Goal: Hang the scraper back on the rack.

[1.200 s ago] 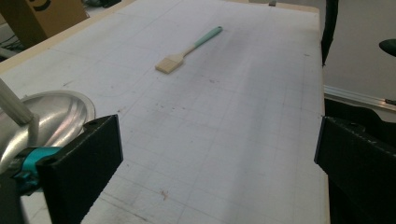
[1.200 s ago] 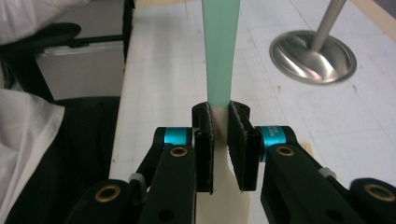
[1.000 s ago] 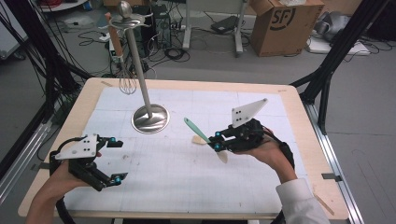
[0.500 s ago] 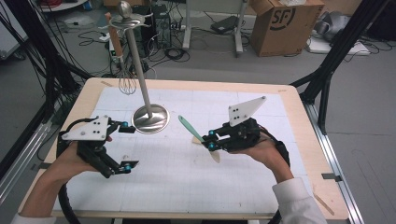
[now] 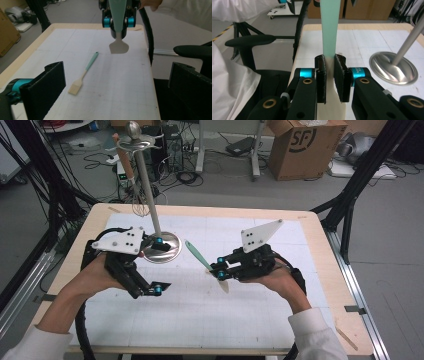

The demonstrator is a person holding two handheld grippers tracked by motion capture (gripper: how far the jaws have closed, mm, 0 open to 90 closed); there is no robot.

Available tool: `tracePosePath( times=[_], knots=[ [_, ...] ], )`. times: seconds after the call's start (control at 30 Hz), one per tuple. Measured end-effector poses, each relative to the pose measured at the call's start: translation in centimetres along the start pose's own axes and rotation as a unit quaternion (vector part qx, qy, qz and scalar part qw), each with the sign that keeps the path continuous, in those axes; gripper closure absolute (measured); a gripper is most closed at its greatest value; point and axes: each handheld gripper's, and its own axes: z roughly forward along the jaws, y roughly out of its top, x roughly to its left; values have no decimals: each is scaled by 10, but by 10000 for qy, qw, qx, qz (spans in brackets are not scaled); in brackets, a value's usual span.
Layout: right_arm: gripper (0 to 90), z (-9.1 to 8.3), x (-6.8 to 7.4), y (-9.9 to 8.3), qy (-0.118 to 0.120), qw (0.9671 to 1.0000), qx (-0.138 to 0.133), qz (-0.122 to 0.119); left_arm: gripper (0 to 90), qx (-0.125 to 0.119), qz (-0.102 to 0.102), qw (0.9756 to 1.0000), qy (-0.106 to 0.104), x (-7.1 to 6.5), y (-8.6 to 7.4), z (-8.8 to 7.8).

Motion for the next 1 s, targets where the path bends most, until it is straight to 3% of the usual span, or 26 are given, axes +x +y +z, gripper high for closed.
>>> tracePosePath(
  times=[0.17,0.27,0.33,0.6,0.77,1.0],
  knots=[
    [809,2,0,3,101,9999,-59,-48,18,4,159,9998,-123,0,14,10],
    [809,2,1,3,119,9999,-95,-55,102,-14,169,9994,-308,1,19,12],
    [809,2,1,3,128,9998,-110,-83,104,-78,112,9993,-351,2,21,14],
    [809,6,1,5,209,9995,-200,-91,164,-65,219,9986,-478,3,32,23],
    [809,10,1,7,277,9993,-223,-128,328,-105,235,9973,-685,5,34,28],
    [808,9,1,7,299,9991,-262,-140,484,-187,263,9974,-639,8,34,29]
  ],
)
